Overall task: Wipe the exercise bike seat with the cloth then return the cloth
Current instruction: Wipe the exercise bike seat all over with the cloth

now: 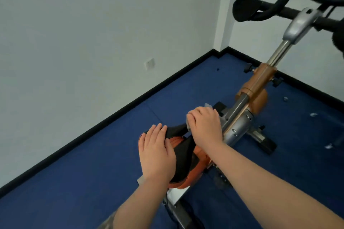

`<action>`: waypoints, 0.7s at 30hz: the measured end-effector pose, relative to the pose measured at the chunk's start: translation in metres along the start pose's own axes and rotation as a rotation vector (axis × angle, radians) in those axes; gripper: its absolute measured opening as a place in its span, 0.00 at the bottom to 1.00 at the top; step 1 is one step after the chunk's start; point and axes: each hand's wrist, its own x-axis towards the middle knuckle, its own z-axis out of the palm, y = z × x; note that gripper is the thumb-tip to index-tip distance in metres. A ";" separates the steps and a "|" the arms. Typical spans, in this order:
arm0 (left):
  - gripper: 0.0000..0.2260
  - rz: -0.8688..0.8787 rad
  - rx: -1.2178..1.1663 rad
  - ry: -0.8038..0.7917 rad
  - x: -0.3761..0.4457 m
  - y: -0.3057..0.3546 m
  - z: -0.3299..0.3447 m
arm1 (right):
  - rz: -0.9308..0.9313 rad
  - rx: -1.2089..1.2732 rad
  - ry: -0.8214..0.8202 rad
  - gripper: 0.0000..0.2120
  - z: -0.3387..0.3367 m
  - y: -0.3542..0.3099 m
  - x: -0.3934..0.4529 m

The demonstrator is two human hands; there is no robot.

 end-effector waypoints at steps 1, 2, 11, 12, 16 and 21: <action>0.18 0.014 0.014 -0.009 0.000 -0.001 0.000 | 0.055 0.002 0.013 0.20 0.004 -0.005 -0.010; 0.18 0.032 0.031 -0.018 0.000 -0.002 0.001 | 0.083 0.004 0.020 0.23 0.007 -0.010 -0.022; 0.19 0.079 0.079 -0.061 0.001 -0.002 0.000 | 0.284 0.030 -0.094 0.24 0.001 -0.008 0.008; 0.19 0.083 0.085 -0.062 0.000 -0.003 0.000 | 0.322 0.079 -0.062 0.24 0.002 -0.011 0.004; 0.19 0.087 0.094 -0.053 0.001 -0.003 0.000 | 0.363 0.236 0.115 0.29 0.016 -0.036 -0.036; 0.20 0.076 0.102 -0.069 0.001 -0.001 -0.001 | 0.480 0.390 0.053 0.26 0.010 -0.013 -0.001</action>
